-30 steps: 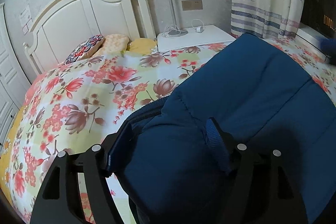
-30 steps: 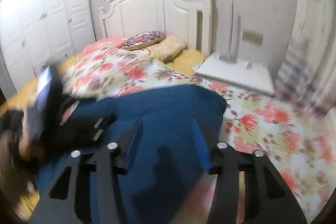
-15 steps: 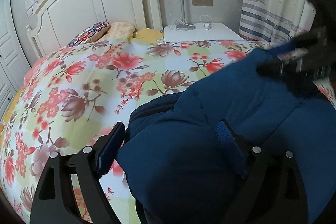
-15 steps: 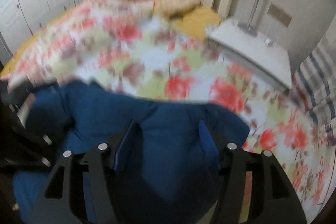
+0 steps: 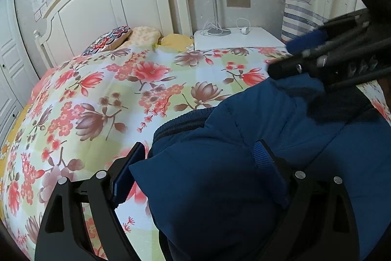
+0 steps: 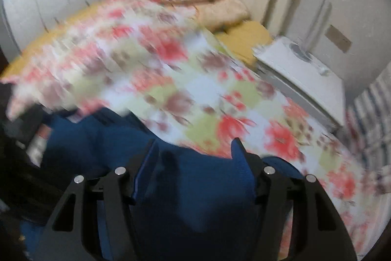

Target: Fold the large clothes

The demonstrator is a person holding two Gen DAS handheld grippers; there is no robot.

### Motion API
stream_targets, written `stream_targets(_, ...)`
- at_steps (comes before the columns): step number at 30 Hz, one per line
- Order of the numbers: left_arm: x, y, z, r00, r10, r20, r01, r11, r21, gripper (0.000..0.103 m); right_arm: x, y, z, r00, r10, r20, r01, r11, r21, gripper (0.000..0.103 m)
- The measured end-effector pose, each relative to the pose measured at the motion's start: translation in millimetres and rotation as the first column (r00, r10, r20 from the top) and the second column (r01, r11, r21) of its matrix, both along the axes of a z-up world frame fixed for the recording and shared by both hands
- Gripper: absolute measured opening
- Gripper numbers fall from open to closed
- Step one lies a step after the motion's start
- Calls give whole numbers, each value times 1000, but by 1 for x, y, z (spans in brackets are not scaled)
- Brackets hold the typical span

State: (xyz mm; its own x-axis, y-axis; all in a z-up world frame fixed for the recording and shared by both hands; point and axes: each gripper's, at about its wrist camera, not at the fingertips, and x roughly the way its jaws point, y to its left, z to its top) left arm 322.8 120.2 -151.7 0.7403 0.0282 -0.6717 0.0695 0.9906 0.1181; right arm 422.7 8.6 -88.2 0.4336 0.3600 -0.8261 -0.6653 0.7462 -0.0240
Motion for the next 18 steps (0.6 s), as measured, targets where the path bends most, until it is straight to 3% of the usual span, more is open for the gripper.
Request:
stream_targets(1, 0, 0, 0, 1000, 0, -1, 0, 1000, -1, 91, 0, 7, -6, 1000, 20, -11, -20, 1000, -21, 61)
stream_targets(3, 1, 0, -1, 1000, 2, -8, -2, 1000, 0, 91, 4, 28, -41, 995, 68, -75, -79, 986, -147, 61)
stream_targets(6, 3, 3, -3, 1000, 8, -28, -8, 1000, -15, 92, 24, 26, -48, 986, 19, -168, -39, 992, -118, 73)
stream_targets(8, 3, 2, -3, 1000, 11, -27, -11, 1000, -4, 92, 31, 22, -49, 980, 6, -198, -25, 995, -92, 75)
stream_targets(9, 3, 1, -3, 1000, 11, -26, -11, 1000, 0, 92, 30, 21, -49, 982, 3, -190, -20, 996, -89, 75)
stream_targets(12, 2, 2, -3, 1000, 9, -28, -9, 1000, -5, 93, 7, 16, -27, 998, -41, -46, 36, 994, -106, 75)
stream_targets(15, 1, 3, -3, 1000, 11, -26, -11, 1000, -11, 94, -13, -16, 4, 994, -110, 9, 110, 993, 30, 77)
stream_targets(16, 2, 3, -4, 1000, 11, -27, -11, 1000, -12, 94, -18, -39, 14, 984, -176, 34, 173, 982, 72, 78)
stream_targets(18, 3, 3, -4, 1000, 10, -28, -11, 1000, -15, 94, -15, -73, 8, 955, -294, 29, 291, 954, 69, 80)
